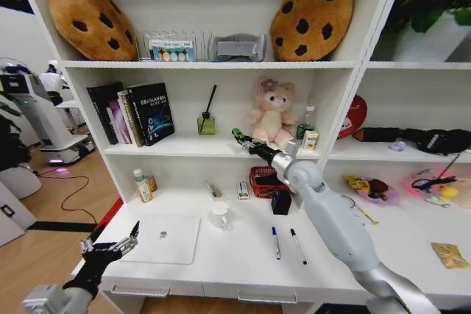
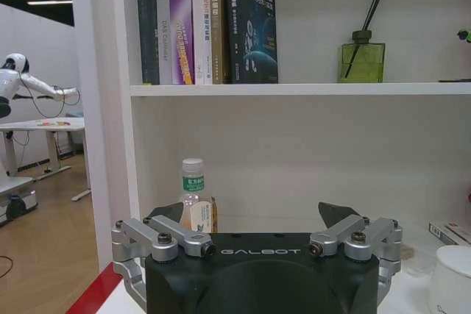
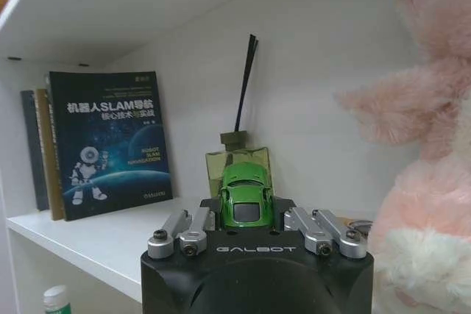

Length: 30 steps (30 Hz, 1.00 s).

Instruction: Organize the objects on the table.

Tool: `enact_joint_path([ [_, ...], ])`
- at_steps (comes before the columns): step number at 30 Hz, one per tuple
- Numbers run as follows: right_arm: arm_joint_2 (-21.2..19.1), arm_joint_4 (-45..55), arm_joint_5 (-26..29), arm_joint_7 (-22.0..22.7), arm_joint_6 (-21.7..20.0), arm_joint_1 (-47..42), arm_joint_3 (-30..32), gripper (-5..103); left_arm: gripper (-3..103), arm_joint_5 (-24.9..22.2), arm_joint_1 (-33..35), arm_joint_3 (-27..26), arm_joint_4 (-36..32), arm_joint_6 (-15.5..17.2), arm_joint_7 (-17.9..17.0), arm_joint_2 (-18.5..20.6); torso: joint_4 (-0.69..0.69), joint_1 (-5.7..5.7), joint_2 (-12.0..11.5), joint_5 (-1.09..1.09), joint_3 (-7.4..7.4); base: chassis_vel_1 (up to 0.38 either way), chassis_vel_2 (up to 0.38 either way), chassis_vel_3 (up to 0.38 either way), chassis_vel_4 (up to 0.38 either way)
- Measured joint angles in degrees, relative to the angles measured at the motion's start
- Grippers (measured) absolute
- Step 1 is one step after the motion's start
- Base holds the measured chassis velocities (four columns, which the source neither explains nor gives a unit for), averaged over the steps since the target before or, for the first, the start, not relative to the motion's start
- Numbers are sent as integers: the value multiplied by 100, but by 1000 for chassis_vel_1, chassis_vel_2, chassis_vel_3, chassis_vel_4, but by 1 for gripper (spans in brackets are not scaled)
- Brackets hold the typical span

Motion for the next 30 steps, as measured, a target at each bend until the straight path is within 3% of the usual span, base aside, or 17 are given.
enact_joint_path([
  [10, 61, -362, -12, 212, -131, 381, -211, 38, 100, 0, 0, 0, 0, 0, 0, 0, -2, 0, 1, 1, 0, 0, 0, 0, 0],
  [12, 48, -340, 1, 241, -142, 419, -244, 49, 100, 0, 0, 0, 0, 0, 0, 0, -2, 0, 1, 1, 0, 0, 0, 0, 0],
  [13, 48, -340, 1, 241, -142, 419, -244, 49, 100, 0, 0, 0, 0, 0, 0, 0, -2, 0, 1, 1, 0, 0, 0, 0, 0],
  [15, 19, -277, 46, 282, -164, 457, -276, 65, 100, 0, 0, 0, 0, 0, 0, 0, -2, 0, 1, 1, -1, 0, 0, 0, 0],
  [16, 19, -277, 46, 282, -164, 457, -276, 65, 100, 0, 0, 0, 0, 0, 0, 0, -2, 0, 1, 1, -1, 0, 0, 0, 0],
  [18, -33, -159, 101, 333, -186, 455, -291, 77, 100, 0, 0, 0, 0, 0, 0, 0, -1, 0, 1, 1, 0, 0, 0, 0, 0],
  [26, -217, 299, 201, 504, -210, 260, -258, 92, 100, 0, 0, 0, 0, 0, 0, 0, 0, 0, 0, 1, 0, 0, 0, 0, 0],
  [27, -290, 493, 274, 605, -244, 173, -231, 99, 100, 0, 0, 0, 0, 0, 1, 0, 0, 0, 1, 1, 0, 0, 0, 0, 0],
  [30, -584, 1248, 582, 967, -393, -289, -66, 100, 100, 0, 0, 0, 0, 0, 0, 0, -1, 0, 1, 1, -1, 0, 0, 0, 0],
])
